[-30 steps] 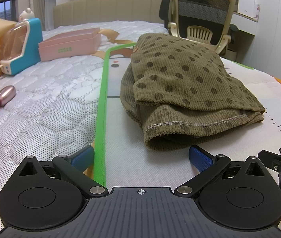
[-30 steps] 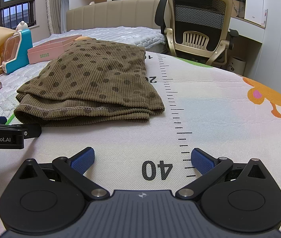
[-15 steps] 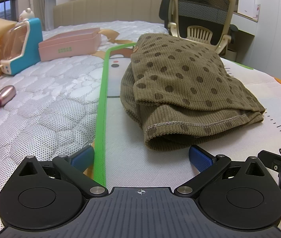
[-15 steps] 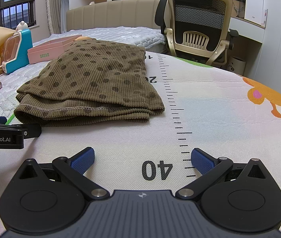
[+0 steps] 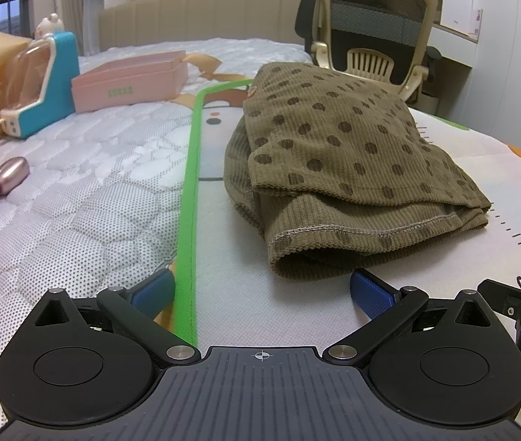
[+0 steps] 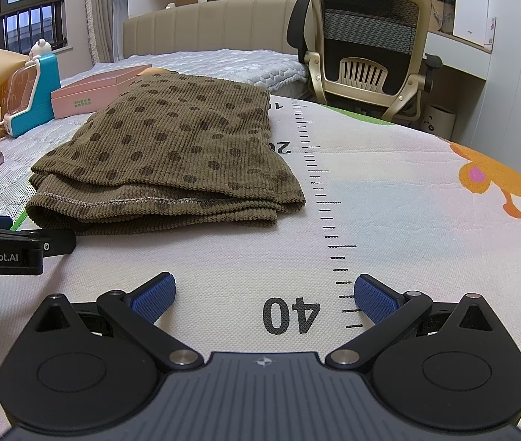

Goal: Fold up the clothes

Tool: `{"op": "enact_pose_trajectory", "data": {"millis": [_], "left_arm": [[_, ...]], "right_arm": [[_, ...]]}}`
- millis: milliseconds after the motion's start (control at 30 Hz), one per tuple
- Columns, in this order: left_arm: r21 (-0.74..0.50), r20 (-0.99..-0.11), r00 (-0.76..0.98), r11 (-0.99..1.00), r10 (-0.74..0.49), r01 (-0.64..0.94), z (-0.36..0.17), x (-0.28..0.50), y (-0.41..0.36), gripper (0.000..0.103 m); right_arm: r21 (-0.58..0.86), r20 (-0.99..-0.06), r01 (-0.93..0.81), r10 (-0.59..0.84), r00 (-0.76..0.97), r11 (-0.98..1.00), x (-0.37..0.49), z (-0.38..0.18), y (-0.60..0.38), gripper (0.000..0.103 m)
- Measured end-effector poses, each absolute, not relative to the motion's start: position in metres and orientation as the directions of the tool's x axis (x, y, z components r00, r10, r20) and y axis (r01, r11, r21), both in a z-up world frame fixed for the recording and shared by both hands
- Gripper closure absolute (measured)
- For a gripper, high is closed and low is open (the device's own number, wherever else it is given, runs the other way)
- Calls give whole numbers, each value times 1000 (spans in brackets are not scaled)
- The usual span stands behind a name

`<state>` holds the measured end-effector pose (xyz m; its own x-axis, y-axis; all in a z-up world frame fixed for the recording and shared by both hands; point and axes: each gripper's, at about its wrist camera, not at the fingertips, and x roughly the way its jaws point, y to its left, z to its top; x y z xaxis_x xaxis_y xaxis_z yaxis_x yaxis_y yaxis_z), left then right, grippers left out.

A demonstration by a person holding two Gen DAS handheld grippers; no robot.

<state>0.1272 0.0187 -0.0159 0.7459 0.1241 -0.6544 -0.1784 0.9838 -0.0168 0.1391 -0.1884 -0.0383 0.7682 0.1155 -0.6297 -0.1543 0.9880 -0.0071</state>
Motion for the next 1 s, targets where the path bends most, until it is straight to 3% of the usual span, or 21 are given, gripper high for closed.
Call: {"op": "enact_pose_trajectory", "data": {"millis": [1000], "left_arm": [[-17, -655, 746, 984, 124, -178, -16, 128, 20, 0]], "right_arm": [[-8, -630, -148, 109, 769, 989, 139, -38, -187, 0]]}}
